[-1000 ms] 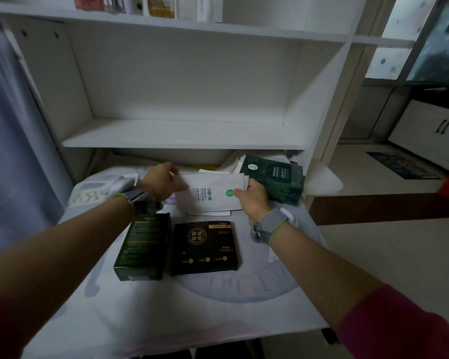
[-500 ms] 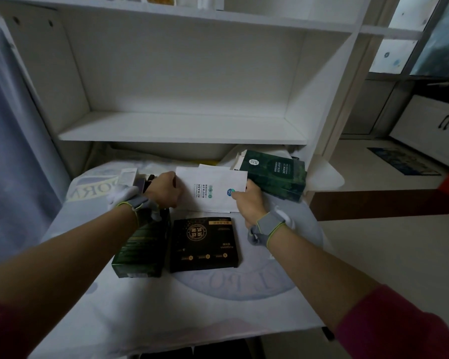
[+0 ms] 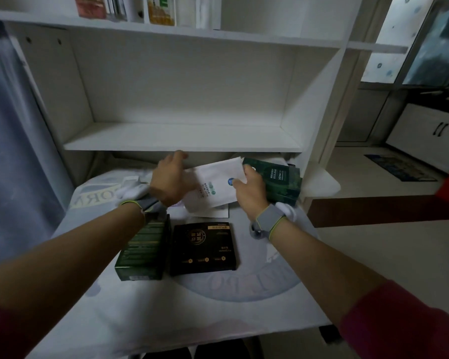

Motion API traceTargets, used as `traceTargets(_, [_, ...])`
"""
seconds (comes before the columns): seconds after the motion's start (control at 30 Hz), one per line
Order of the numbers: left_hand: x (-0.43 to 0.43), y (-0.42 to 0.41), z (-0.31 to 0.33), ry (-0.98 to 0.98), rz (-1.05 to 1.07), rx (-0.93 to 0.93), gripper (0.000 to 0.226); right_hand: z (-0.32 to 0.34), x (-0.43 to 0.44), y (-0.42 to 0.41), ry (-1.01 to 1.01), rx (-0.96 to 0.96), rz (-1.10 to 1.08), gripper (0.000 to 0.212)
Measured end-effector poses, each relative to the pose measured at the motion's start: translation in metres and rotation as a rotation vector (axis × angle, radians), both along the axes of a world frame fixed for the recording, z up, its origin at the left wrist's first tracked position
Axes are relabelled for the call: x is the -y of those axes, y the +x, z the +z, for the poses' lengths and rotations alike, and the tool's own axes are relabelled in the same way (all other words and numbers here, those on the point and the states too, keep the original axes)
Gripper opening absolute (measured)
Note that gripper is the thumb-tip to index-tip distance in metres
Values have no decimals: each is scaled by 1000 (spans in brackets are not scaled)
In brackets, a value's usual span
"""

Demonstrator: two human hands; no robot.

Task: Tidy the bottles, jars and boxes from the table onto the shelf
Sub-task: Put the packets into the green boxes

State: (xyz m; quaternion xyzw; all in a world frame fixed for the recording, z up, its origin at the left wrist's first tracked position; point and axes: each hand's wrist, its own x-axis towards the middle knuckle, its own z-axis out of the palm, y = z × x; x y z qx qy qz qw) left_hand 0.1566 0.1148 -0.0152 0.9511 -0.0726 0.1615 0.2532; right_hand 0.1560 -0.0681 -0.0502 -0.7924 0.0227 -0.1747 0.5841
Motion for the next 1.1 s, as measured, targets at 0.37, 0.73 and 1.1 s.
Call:
traceTargets(0.37, [14, -24, 32, 103, -40, -180, 40, 25, -13, -22, -409, 293, 171, 13])
traceTargets(0.73, [8, -14, 22, -217, 44, -142, 36, 27, 36, 12, -577, 77, 78, 38])
traceTargets(1.1, [12, 24, 3, -729, 55, -343, 39, 38, 70, 58, -943, -324, 125, 98])
